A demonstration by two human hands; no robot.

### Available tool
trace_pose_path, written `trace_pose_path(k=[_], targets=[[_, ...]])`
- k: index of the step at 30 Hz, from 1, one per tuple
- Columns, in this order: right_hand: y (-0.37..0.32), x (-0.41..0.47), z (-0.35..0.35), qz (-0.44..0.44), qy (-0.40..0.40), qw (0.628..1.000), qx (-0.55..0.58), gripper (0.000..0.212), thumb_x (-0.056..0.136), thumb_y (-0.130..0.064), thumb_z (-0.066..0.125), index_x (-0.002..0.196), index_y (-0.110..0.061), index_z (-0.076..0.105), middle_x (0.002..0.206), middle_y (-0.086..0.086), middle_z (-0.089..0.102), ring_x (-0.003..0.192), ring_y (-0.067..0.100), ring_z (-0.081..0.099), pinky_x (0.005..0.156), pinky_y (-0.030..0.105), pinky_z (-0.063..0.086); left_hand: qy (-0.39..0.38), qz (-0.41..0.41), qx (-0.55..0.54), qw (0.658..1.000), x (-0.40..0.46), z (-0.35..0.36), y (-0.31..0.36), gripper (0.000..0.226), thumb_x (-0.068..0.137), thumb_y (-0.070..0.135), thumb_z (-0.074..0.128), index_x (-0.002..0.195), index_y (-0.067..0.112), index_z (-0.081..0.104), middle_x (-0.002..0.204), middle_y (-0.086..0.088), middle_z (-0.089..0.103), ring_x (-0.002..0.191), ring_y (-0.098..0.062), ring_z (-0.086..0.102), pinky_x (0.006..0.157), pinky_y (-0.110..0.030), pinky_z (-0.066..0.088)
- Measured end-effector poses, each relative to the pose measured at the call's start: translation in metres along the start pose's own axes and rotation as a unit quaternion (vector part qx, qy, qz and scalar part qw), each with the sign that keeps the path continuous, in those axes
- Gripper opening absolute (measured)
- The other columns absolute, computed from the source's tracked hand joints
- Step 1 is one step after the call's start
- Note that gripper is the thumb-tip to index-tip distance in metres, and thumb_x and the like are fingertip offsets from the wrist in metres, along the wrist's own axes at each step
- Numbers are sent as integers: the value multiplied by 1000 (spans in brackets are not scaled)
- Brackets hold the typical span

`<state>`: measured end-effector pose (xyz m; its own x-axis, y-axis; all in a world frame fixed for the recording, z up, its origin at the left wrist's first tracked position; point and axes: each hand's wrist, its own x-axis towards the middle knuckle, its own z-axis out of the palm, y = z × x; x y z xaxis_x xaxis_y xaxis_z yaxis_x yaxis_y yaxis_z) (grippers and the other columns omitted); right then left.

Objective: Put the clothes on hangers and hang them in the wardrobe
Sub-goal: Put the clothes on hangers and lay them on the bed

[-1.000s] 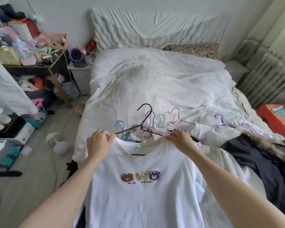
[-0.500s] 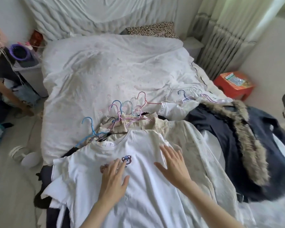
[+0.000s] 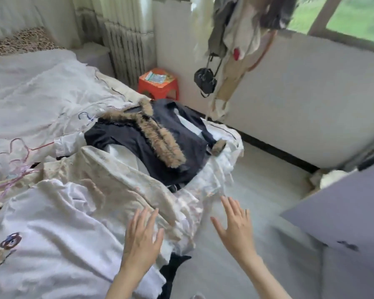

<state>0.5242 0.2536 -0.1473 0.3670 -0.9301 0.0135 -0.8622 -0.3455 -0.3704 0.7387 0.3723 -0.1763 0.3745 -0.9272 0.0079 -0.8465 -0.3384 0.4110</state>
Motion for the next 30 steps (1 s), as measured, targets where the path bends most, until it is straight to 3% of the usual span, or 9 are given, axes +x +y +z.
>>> trace_pose_path(k=[3,8,12,22,26,30], targets=[[72,-18,-38,81,41,996,2,70,83,-60,33,135,-16,47,138,10,49,129,29,44,103,56,31,-7,99,2,995,23,25,65,52,88,46,31,127,18,52,129,-14,54,119,-36,49,95,-44,43],[160,-40,-98,191,129,973,13,71,84,-57,40,143,-18,33,151,6,29,142,23,20,114,45,5,-9,215,-22,976,80,48,179,49,79,28,61,125,12,55,130,-19,53,120,-43,47,92,-56,42],[212,-58,-128,271,197,942,18,88,72,-69,19,144,-20,30,151,4,28,142,21,18,115,45,4,-59,302,-28,951,104,73,269,53,81,40,41,124,13,56,129,-18,54,120,-42,48,89,-55,45],[336,-101,-170,481,270,834,-4,90,69,-71,14,145,-24,27,152,2,26,143,19,17,115,44,4,-164,501,-57,848,130,162,457,58,86,46,32,129,14,53,134,-16,50,128,-40,41,96,-52,40],[382,-115,-195,558,265,786,-28,74,83,-62,31,146,-23,24,153,2,24,143,20,16,115,45,4,-191,579,-50,791,148,196,536,57,87,45,32,129,14,53,134,-17,50,127,-41,41,95,-53,41],[419,-138,-221,616,304,724,-60,78,80,-64,27,141,-17,38,145,9,40,136,27,33,110,54,18,-207,652,-47,728,148,219,624,55,87,43,33,129,14,53,133,-16,51,126,-41,42,94,-52,41]])
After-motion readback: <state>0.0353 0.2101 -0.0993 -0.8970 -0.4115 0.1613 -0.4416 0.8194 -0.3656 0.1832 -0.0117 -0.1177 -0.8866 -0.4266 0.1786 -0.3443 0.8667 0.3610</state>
